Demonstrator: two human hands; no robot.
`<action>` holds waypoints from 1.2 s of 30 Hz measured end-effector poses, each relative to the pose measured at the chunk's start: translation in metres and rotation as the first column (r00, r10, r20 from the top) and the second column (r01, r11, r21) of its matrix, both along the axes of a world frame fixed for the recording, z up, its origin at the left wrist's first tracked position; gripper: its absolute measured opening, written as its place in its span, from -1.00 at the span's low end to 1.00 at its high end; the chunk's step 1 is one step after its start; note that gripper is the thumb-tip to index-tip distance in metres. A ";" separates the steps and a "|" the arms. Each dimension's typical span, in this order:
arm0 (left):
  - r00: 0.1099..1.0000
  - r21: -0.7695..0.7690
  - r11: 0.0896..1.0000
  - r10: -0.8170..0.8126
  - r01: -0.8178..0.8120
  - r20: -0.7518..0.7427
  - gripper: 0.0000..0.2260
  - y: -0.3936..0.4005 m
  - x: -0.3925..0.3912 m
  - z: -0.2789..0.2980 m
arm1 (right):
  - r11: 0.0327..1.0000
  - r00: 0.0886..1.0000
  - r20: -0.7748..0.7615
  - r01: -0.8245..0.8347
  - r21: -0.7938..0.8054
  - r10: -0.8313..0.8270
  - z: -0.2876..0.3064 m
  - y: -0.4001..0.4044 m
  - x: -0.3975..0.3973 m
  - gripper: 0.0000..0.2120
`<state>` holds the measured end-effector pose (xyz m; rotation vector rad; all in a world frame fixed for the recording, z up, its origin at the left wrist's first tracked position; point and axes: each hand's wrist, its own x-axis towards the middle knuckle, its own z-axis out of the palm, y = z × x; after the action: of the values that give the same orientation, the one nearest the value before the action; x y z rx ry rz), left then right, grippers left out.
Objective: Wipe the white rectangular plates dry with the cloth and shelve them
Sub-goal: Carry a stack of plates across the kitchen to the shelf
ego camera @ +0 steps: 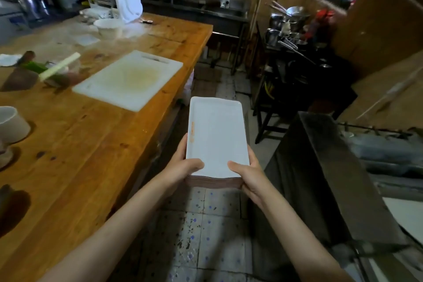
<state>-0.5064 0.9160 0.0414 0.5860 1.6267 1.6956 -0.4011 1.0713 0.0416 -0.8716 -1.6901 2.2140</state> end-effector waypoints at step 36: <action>0.999 0.000 1.000 -0.009 0.009 0.042 -0.09 0.437 -0.440 -0.011 | 0.999 0.997 -0.070 0.007 -0.040 -0.010 -0.015 0.442 -0.437 -0.35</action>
<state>-0.9461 1.3531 0.0299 0.5535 1.5928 1.6902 -0.8383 1.5136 0.0264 -0.7983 -1.6133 2.2518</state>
